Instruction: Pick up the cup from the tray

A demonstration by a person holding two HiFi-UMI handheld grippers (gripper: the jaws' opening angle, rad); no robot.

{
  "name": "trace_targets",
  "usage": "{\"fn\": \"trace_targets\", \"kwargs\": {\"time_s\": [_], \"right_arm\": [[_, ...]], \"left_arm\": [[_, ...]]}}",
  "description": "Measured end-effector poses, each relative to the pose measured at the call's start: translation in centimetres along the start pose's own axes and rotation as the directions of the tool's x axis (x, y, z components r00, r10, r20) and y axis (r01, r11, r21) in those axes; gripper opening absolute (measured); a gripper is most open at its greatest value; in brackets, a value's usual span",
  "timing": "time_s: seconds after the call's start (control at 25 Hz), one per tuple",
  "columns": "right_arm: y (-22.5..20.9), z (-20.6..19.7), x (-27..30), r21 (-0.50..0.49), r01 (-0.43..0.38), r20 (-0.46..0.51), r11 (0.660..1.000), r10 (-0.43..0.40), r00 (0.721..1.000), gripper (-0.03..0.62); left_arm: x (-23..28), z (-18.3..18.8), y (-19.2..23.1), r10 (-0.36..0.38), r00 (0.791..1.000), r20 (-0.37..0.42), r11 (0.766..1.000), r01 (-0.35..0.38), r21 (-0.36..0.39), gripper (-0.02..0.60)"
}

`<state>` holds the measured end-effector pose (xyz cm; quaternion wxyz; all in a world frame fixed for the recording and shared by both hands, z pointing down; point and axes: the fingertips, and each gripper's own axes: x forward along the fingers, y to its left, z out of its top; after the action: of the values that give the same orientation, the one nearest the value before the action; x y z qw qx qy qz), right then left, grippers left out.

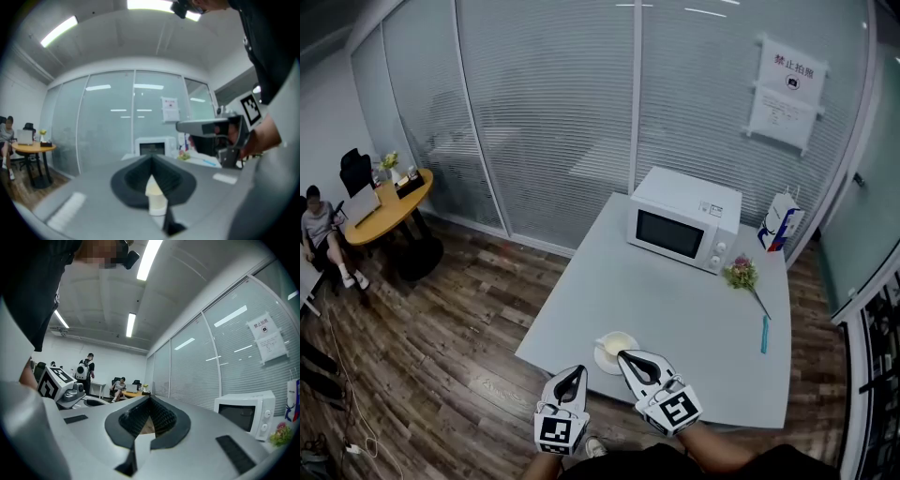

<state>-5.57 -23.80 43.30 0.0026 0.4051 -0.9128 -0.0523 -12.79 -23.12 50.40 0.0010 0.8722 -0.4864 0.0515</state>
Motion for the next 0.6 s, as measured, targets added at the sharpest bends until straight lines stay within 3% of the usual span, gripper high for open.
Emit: {"fn": "trace_targets", "kwargs": {"time_s": [0.4,0.6], "right_arm": [[-3.0,-3.3,-0.8,0.009,0.055,-0.076,0.998,-0.054,0.996,-0.011],[-5.0,-4.7,-1.2,0.025,0.043,-0.078,0.999,-0.041,0.996,-0.011]], "left_arm": [[3.5,-1.7,-0.7,-0.048,0.998,-0.037,0.999,0.047,-0.025,0.003],[5.7,-2.1,-2.1,-0.058,0.997,-0.045,0.998,0.057,-0.037,0.003]]}}
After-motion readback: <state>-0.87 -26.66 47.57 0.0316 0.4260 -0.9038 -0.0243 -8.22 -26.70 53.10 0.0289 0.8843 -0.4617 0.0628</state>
